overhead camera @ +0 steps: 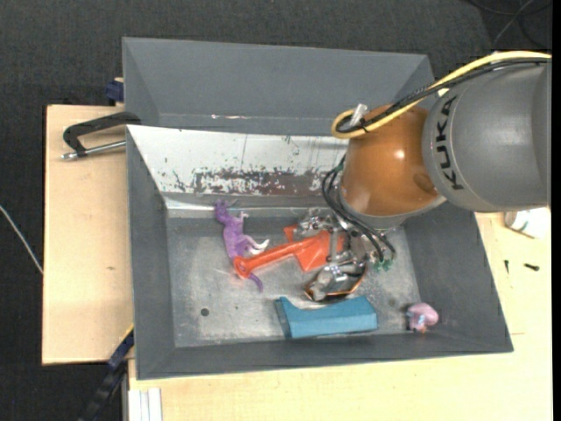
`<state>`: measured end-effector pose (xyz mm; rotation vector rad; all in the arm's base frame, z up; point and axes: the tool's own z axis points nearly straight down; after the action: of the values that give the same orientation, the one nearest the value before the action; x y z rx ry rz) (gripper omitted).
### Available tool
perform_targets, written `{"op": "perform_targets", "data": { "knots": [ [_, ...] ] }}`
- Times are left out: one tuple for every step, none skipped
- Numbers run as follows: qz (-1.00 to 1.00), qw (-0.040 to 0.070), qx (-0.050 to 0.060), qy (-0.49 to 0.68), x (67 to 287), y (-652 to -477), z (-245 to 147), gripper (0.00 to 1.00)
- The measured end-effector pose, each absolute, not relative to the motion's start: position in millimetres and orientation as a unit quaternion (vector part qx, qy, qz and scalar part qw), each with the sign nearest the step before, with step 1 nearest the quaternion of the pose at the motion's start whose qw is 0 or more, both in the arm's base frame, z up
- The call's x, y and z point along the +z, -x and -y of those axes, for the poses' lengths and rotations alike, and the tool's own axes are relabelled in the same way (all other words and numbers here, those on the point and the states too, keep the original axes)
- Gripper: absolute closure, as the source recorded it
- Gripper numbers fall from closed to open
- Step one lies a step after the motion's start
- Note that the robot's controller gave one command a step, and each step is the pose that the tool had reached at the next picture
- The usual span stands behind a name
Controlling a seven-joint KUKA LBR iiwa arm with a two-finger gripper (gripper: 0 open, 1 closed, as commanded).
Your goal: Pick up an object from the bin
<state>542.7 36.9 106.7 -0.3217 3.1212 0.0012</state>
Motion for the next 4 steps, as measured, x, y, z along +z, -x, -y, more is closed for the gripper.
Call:
{"op": "perform_targets", "data": {
  "knots": [
    [-0.985, 0.011, 0.001, 0.169, 77, -545.0, -38, 1.00],
    [-0.986, 0.011, 0.001, 0.169, 77, -545.0, -38, 1.00],
    [-0.988, 0.000, 0.001, 0.157, 122, -548.5, -29, 1.00],
    [-0.996, 0.007, 0.000, 0.092, 130, -541.4, -44, 1.00]
  ]
}}
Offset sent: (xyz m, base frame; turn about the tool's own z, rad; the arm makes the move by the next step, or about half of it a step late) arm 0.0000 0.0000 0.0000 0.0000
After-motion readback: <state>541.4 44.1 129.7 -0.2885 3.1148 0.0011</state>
